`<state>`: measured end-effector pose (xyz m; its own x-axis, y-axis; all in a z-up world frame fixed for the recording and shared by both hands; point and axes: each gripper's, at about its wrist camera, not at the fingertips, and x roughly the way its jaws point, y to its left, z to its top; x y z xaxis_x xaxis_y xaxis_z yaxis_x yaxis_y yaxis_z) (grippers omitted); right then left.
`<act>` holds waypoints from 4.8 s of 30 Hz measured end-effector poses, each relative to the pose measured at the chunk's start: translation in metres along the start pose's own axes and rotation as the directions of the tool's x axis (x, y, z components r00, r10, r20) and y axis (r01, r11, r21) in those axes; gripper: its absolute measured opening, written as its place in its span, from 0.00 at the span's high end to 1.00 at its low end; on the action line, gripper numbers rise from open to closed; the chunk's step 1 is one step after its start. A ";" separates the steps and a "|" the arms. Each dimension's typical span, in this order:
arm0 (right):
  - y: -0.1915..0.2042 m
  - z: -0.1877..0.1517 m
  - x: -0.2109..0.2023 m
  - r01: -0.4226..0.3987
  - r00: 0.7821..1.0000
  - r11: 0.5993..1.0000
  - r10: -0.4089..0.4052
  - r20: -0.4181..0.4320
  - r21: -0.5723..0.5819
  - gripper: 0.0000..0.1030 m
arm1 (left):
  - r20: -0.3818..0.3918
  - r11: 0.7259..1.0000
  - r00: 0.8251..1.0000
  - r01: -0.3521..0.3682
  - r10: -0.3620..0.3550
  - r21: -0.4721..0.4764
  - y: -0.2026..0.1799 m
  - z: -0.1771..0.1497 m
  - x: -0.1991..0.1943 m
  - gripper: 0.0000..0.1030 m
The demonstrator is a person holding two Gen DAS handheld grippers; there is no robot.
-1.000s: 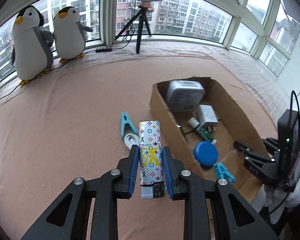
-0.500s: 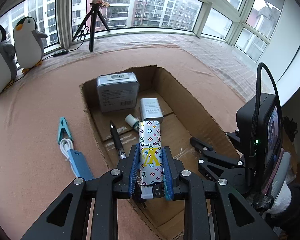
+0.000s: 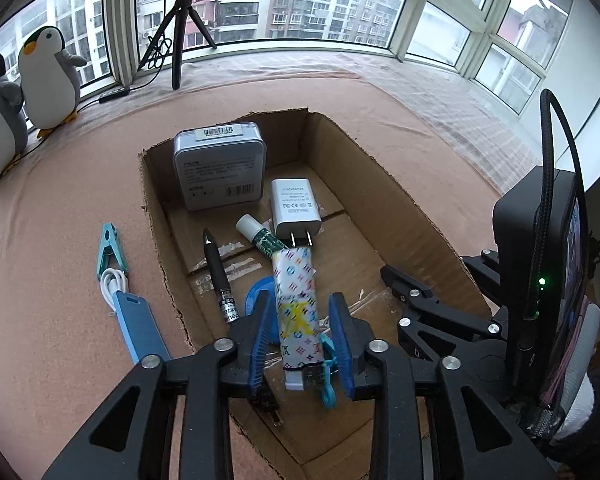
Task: Organize rigid objects
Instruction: 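Lift the patterned tube, lower it into the box and release, then move the left tool back to the teal clip and grasp it, then carry the teal clip into the box and open the left tool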
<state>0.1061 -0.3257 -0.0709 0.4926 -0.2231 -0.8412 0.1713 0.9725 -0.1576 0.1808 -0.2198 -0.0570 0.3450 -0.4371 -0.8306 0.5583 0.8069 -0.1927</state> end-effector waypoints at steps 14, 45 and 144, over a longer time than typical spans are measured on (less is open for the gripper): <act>0.000 0.000 0.000 0.000 1.000 1.000 0.000 0.001 0.000 0.75 | 0.034 1.000 0.999 0.020 -0.019 -0.021 0.010 -0.002 -0.019 0.53; 0.001 0.000 0.000 0.000 1.000 1.000 0.000 0.002 -0.003 0.75 | -0.046 0.945 0.994 -0.112 0.103 -0.308 0.172 0.021 0.016 0.50; 0.000 0.000 0.001 -0.005 1.000 1.000 0.005 0.004 -0.002 0.75 | -0.001 0.998 0.999 -0.043 0.043 0.047 -0.001 0.015 0.006 0.75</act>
<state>0.1063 -0.3254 -0.0718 0.4969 -0.2189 -0.8398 0.1671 0.9737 -0.1549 0.1938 -0.2297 -0.0539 0.3675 -0.4016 -0.8389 0.5780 0.8053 -0.1323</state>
